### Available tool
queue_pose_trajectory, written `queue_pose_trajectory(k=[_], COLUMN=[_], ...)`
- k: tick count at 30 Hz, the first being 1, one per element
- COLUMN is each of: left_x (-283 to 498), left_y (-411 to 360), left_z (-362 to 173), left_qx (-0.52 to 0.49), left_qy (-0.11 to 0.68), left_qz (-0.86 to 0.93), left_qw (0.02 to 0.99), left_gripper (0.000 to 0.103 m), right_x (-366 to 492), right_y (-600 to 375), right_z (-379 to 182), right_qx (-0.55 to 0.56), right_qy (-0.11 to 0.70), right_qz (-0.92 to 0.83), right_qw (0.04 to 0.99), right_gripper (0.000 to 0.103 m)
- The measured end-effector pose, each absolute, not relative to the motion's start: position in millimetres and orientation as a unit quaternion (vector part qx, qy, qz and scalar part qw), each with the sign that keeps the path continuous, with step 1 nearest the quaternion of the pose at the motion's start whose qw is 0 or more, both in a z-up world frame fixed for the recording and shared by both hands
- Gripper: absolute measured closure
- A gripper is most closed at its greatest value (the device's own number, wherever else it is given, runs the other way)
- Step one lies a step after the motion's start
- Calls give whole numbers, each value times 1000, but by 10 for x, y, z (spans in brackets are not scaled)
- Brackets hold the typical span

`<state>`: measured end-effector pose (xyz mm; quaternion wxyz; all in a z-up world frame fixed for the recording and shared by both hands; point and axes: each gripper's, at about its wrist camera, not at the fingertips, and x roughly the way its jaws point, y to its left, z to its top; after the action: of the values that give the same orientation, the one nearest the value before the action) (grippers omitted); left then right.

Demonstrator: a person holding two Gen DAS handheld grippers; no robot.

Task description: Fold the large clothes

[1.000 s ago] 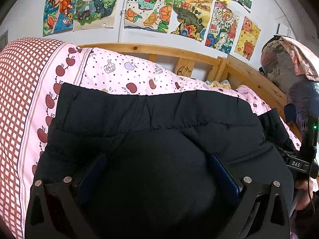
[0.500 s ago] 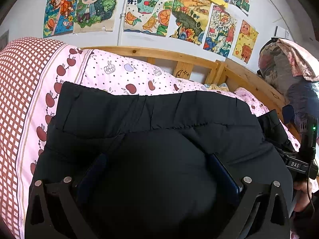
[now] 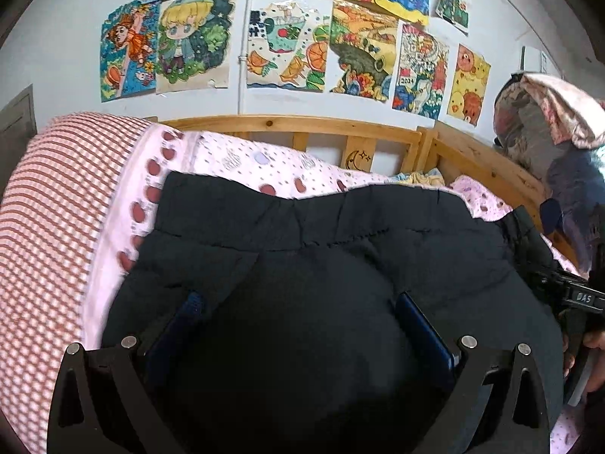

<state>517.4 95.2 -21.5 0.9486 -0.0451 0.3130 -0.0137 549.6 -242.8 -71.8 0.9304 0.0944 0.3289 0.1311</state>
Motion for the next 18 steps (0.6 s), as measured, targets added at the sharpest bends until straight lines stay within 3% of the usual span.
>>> queue_pose_trajectory(k=[8,18], left_x=[4873,4753], left_y=[1555,1993], left_z=[193,-155], left_qx=[-71,-123], left_qy=[312,377], left_qz=[7,4], left_qw=[947,918], left_gripper=[0,0], right_x=[5188,5031], right_y=[-3182,-3717], right_z=[-416,-713], right_qx=[131,135], right_qy=[313,381], right_qz=[98,86], right_qw=[936,911], right_gripper=[2,2])
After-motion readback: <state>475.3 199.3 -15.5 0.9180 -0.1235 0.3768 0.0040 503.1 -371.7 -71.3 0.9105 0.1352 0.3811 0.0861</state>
